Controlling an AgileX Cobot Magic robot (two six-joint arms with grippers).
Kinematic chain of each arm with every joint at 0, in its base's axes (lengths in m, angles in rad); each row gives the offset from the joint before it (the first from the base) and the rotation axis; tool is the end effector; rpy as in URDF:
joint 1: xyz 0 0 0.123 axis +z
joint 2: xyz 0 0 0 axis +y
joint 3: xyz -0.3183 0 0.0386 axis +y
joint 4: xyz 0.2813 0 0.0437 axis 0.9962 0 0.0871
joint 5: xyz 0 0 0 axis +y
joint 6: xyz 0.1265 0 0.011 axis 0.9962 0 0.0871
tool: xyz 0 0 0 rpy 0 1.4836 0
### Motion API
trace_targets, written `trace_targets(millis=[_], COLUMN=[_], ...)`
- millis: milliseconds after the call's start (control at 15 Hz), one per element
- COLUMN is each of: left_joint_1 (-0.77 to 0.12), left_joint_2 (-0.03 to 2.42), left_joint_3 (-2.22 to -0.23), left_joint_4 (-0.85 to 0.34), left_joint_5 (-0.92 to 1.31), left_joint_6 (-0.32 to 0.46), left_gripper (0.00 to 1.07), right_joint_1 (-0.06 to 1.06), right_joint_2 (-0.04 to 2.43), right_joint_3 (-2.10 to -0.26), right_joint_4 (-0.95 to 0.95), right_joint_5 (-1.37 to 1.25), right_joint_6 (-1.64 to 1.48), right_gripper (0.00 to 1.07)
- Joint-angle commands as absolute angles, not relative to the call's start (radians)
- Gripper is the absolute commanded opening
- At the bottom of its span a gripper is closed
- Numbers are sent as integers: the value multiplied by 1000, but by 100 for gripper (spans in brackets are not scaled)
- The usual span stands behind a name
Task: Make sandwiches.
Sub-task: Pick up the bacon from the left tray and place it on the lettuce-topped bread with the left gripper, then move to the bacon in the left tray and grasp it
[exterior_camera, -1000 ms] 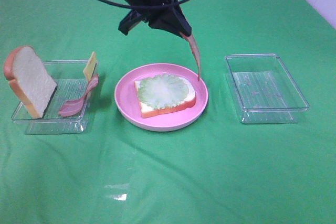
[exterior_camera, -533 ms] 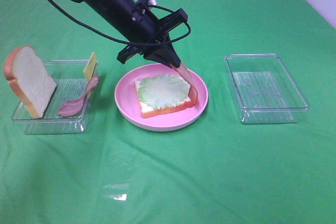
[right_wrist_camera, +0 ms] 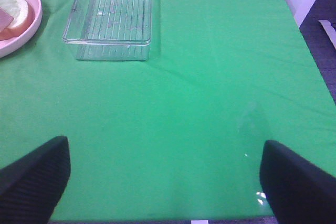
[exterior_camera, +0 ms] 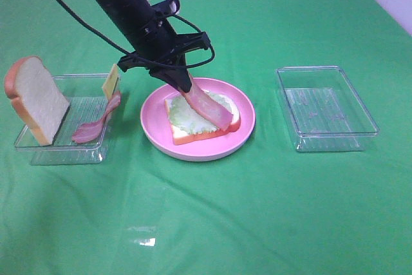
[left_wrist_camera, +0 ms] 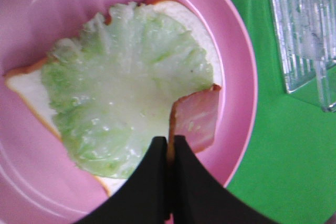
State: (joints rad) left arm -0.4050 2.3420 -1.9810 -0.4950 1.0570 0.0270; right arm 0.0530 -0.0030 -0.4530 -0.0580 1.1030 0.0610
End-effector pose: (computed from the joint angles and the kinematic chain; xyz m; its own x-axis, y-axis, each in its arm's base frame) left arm 0.4957 -0.2697 0.1553 -0.9636 0.1850 -0.1932 0.2548 0.8547 -0.4523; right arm 0.0227 -0.0054 0.2564 -0.5297 0.0067 -0.8482 0.0093 1.0000 0.0021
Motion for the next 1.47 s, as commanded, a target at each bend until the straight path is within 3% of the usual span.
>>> trace_targets(millis=[67, 267, 333, 400, 533, 667, 733, 1000, 1267, 1467], left_joint_1=[-405, -410, -414, -414, -415, -415, -415, -415, -417, -419], left_joint_2=[2340, 2341, 2341, 2341, 2341, 2341, 2341, 2340, 2312, 2205], left_joint_3=[-2009, -2021, -2021, -2021, -2021, -2023, -2036, -2180, -2383, -2293], left_joint_4=[-458, -453, -453, -452, -424, -401, -401, -401, -308, -210], left_joint_5=[1058, 1018, 1029, 1034, 1045, 1056, 1073, 1186, 1318, 1318], left_joint_6=[29, 28, 25, 25, 0, -46, -46, -49, -222, -280], left_gripper=[0, 0, 11, 16, 42, 85, 100, 102, 102, 99], right_joint_1=[48, 48, 48, 48, 48, 48, 48, 48, 48, 48], right_joint_2=[-30, -30, -30, -30, -30, -30, -30, -30, -30, -30], right_joint_3=[-451, -451, -451, -451, -451, -451, -451, -451, -451, -451], right_joint_4=[-61, -61, -61, -61, -61, -61, -61, -61, -61, -61], right_joint_5=[1101, 1101, 1101, 1101, 1101, 1101, 1101, 1101, 1101, 1101], right_joint_6=[51, 51, 51, 51, 51, 51, 51, 51, 51, 51], right_gripper=[95, 95, 95, 95, 95, 95, 95, 95, 95, 95])
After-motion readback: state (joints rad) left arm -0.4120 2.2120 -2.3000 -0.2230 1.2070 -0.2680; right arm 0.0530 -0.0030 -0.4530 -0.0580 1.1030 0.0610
